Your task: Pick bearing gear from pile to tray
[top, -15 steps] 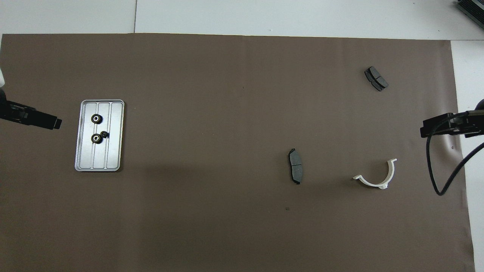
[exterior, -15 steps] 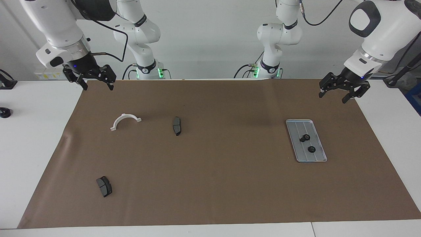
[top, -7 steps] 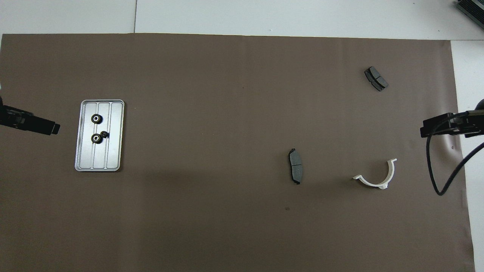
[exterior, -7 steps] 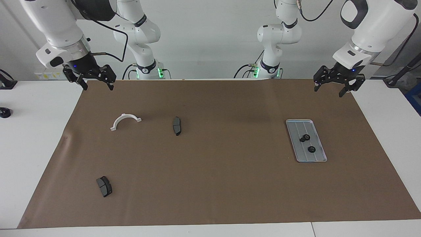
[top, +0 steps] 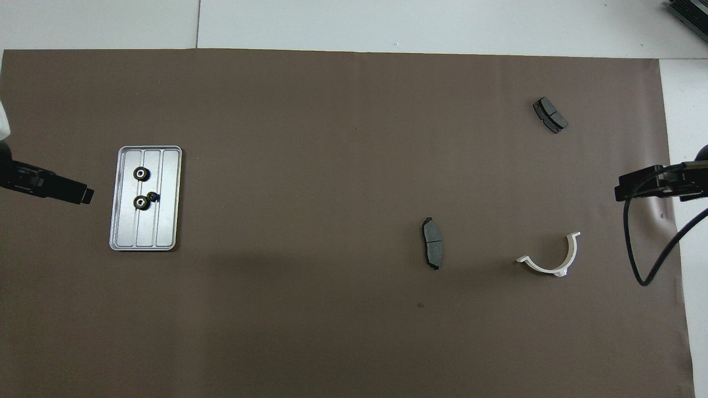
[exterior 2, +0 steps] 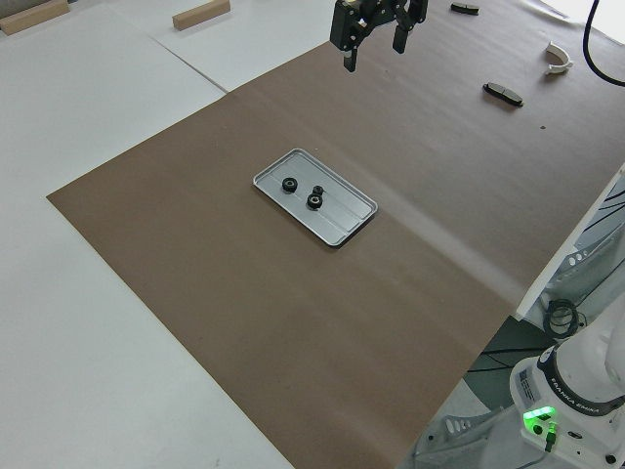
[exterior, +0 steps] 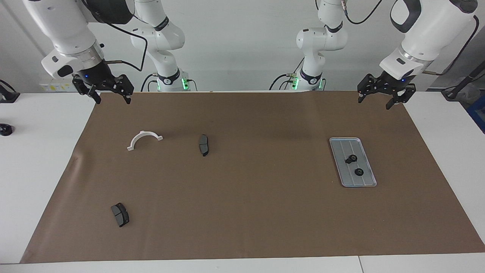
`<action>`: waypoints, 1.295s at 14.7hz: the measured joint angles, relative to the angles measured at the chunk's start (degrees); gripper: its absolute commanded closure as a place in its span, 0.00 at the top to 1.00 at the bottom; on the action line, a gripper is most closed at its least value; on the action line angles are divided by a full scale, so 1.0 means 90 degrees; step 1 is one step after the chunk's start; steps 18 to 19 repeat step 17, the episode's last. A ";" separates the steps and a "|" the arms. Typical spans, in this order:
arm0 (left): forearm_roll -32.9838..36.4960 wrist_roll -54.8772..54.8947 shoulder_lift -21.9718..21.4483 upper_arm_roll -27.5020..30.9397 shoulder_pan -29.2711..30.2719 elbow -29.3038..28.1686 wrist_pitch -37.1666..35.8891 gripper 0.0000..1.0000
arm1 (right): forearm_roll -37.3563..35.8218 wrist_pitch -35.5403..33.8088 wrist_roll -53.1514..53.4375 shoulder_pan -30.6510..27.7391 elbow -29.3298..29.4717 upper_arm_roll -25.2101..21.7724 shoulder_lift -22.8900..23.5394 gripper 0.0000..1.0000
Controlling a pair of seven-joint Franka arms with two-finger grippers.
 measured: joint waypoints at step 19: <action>0.0200 -0.0907 0.0000 -0.0100 0.0019 -0.0042 -0.0081 1.00 | 0.0000 0.0000 0.0000 0.0000 0.0000 0.0000 0.0000 1.00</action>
